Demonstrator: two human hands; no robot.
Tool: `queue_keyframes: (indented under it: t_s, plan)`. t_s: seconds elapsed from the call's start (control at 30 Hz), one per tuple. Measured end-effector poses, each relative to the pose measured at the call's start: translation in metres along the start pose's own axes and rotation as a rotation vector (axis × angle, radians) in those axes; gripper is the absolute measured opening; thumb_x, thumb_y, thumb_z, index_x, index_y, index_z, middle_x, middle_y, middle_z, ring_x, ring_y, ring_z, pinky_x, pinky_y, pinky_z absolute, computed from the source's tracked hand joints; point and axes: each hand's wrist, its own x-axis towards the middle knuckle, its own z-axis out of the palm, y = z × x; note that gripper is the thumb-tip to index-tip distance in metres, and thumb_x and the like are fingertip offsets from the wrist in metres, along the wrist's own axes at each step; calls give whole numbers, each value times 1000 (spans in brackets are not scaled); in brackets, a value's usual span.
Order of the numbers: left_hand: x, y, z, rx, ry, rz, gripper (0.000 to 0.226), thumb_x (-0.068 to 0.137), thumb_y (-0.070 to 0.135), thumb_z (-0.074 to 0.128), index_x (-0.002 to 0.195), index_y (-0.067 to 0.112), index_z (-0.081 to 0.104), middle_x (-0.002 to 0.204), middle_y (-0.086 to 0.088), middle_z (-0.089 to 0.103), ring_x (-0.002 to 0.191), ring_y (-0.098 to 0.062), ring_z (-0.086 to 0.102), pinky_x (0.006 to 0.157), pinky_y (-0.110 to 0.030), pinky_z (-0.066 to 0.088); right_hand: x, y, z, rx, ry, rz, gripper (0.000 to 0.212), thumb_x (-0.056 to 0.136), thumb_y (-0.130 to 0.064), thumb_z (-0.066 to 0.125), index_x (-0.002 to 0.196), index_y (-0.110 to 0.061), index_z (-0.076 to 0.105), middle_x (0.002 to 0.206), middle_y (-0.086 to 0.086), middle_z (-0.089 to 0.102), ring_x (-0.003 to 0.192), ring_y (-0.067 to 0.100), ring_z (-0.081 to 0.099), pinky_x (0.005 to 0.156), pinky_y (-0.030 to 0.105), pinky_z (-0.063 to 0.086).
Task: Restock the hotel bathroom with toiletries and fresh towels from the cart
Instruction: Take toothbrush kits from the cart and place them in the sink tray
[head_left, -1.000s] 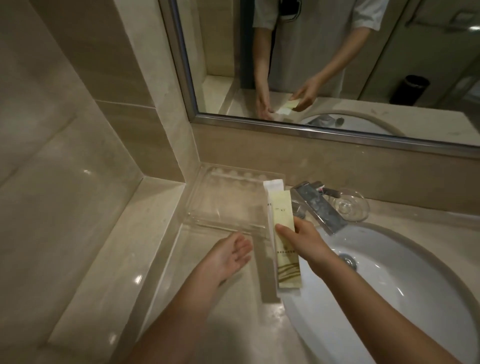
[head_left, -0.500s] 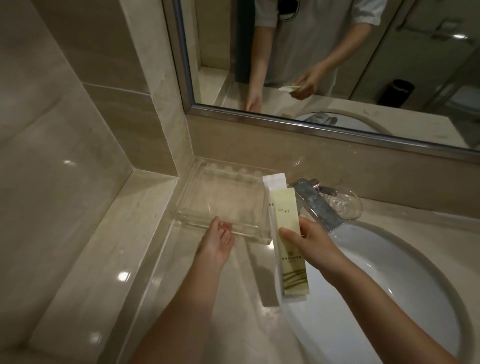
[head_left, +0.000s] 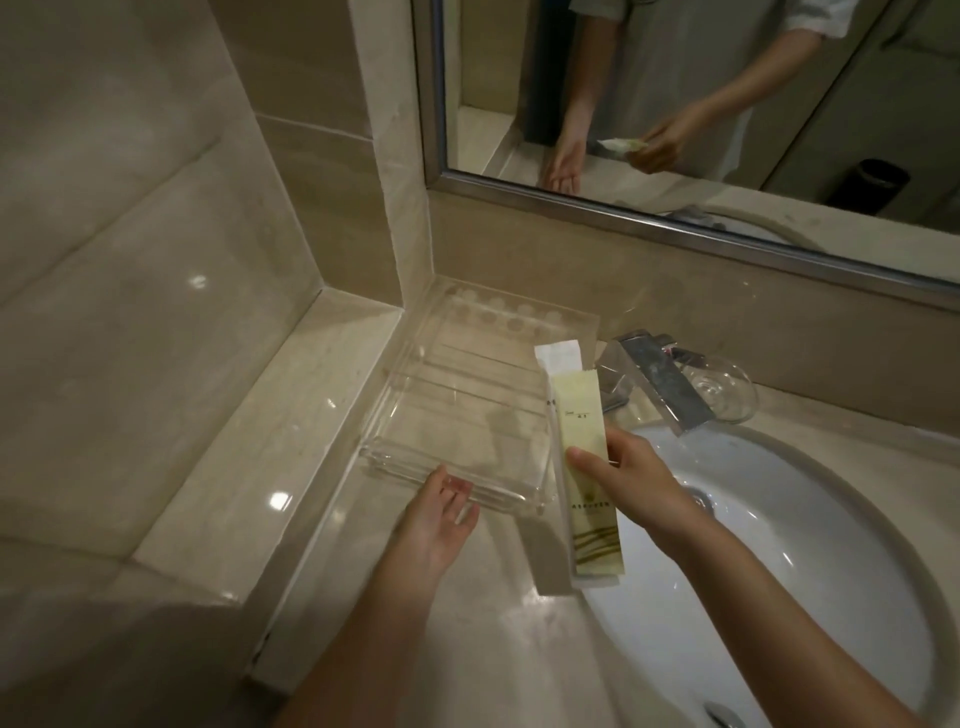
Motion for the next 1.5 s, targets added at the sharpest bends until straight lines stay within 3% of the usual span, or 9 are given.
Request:
queue_keyframes:
  t_s: [0.1, 0.27, 0.4, 0.63, 0.73, 0.83, 0.97, 1.27, 1.5]
  plan:
    - [-5, -4, -4, -9, -1, 1, 20, 98, 24, 43, 89, 10, 52, 116, -7, 55, 127, -18, 44, 96, -34, 36, -3, 6, 1, -14, -15, 19, 15, 94, -16, 53, 93, -30, 59, 96, -6, 67, 86, 12, 64, 70, 24, 52]
    - [-14, -10, -10, -33, 21, 26, 45, 99, 24, 42, 137, 0, 38, 145, -11, 39, 133, -20, 39, 102, -34, 34, -8, 16, 2, 18, 2, 51, 18, 93, -14, 55, 108, -23, 56, 102, -2, 68, 90, 14, 65, 71, 26, 54]
    - [-16, -8, -12, 5, 72, 31, 27, 98, 22, 43, 110, 1, 55, 138, -15, 44, 135, -23, 37, 104, -35, 33, -8, 19, 3, 23, 8, 82, 18, 92, -16, 56, 109, -22, 54, 101, -3, 67, 91, 16, 66, 73, 30, 54]
    - [-43, -5, 3, 228, 168, 290, 38, 90, 18, 57, 126, 12, 47, 120, -5, 51, 111, -17, 52, 84, -29, 40, -12, 17, 13, 24, -58, 11, 14, 93, -15, 54, 95, -26, 63, 98, -2, 70, 86, 12, 66, 74, 27, 54]
    - [-66, 0, 19, 558, -14, 484, 21, 92, 21, 54, 113, 18, 56, 101, 0, 63, 81, -6, 58, 65, -17, 44, -13, 14, 19, 42, -101, -12, 14, 93, -15, 55, 97, -23, 65, 98, 0, 71, 85, 12, 67, 75, 28, 54]
    - [-79, 3, 30, 748, -236, 490, 17, 93, 21, 52, 106, 19, 62, 100, 3, 69, 88, -9, 64, 73, -25, 46, -16, 9, 22, 66, -169, -38, 18, 93, -13, 54, 101, -25, 66, 94, -6, 72, 82, 6, 68, 68, 20, 54]
    - [-82, 3, 30, 702, -220, 487, 15, 92, 13, 54, 100, 18, 66, 97, -1, 72, 92, -20, 67, 83, -36, 54, -18, 5, 23, 49, -248, -34, 20, 93, -13, 54, 102, -26, 66, 95, -6, 73, 86, 9, 69, 68, 19, 53]
    - [-73, 12, 19, 513, -37, 471, 16, 92, 8, 54, 105, 11, 62, 93, -2, 69, 80, -14, 65, 65, -27, 55, -11, 8, 11, 171, -46, -17, 15, 95, -9, 48, 105, -14, 59, 85, 12, 72, 67, 25, 70, 64, 32, 58]
    - [-58, 25, 5, 253, 10, 407, 10, 92, 10, 53, 97, 13, 62, 98, -7, 65, 86, -19, 63, 70, -29, 53, 2, 17, 9, -95, -75, -25, 9, 88, -16, 61, 87, -20, 69, 78, 3, 66, 69, 7, 60, 65, 23, 48]
